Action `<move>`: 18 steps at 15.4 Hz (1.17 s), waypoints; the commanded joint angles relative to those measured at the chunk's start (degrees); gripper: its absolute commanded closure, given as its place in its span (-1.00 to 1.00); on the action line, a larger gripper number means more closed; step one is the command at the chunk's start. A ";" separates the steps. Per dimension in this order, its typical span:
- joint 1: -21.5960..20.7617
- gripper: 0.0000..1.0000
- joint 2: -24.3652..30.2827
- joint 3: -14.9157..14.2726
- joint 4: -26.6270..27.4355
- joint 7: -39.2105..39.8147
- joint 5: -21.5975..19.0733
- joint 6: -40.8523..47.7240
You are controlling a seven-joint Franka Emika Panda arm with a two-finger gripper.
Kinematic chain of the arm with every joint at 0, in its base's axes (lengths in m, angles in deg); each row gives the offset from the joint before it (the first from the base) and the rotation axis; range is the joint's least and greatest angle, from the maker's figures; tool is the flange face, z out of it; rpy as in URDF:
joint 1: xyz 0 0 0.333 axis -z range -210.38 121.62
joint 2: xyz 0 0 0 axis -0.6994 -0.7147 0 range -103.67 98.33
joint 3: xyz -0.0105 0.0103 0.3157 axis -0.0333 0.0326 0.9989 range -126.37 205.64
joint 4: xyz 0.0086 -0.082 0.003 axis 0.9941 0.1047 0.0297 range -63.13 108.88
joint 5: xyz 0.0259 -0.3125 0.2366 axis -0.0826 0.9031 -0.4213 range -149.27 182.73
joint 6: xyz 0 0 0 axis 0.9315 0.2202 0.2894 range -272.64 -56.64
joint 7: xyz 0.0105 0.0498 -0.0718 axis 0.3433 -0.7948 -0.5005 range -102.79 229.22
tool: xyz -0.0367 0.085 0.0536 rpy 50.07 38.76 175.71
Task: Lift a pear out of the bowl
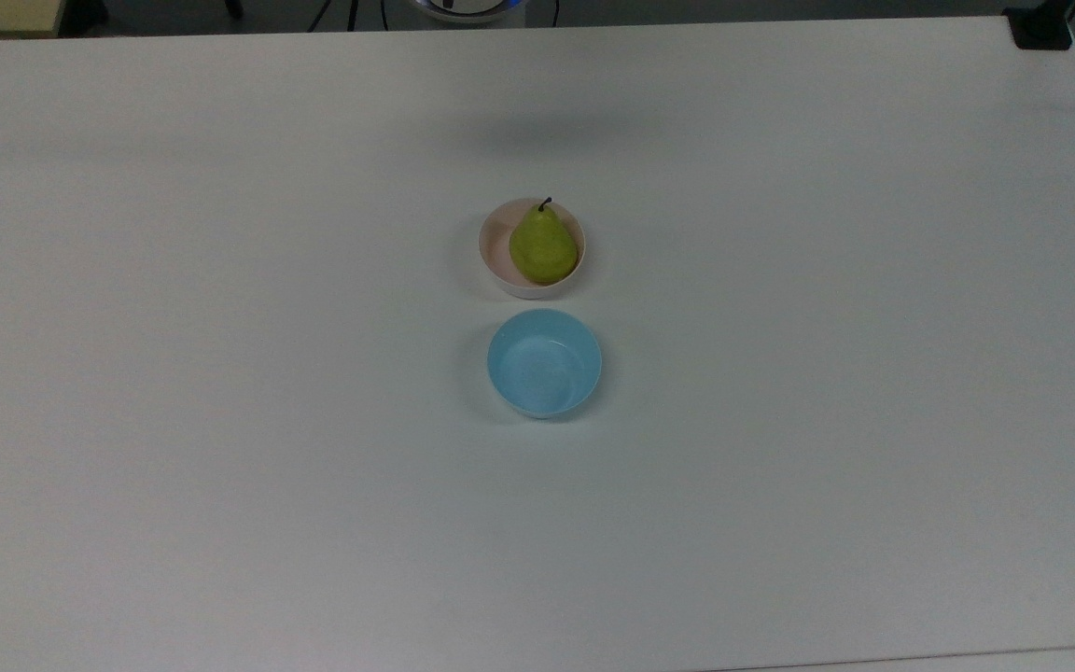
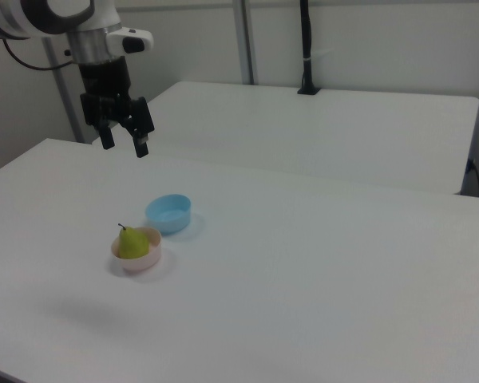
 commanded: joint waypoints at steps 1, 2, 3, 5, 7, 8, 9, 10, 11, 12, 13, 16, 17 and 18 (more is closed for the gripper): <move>0.53 -1.00 0.37 -0.23 0.88 1.58 -0.16 -2.09; 0.54 -1.00 0.37 -0.23 0.88 1.59 -0.16 -2.09; 0.54 -1.00 0.37 -0.23 0.88 1.59 -0.16 -2.09; 0.54 -1.00 0.37 -0.23 0.88 1.59 -0.16 -2.09; 0.54 -1.00 0.37 -0.23 0.88 1.59 -0.16 -2.27; 0.54 -1.00 0.37 -0.15 0.88 1.77 -0.16 -2.79; 0.28 -1.00 0.37 -0.15 1.15 2.21 -0.16 -3.75; -0.16 -1.00 0.37 0.03 1.67 2.91 -0.25 -4.54; -0.60 -1.00 0.20 0.38 1.85 3.43 -0.25 -5.16; -1.30 -1.00 -0.32 0.55 1.85 3.61 -0.34 -5.60; -2.70 -1.00 -0.68 0.56 1.85 3.70 -0.43 -6.30; -7.18 -1.00 -2.08 0.64 2.73 3.70 -0.51 -9.99; -8.76 -1.00 -2.87 0.56 3.25 3.70 -0.51 -10.61; -9.91 -1.00 -3.57 0.56 3.78 3.70 -0.51 -11.05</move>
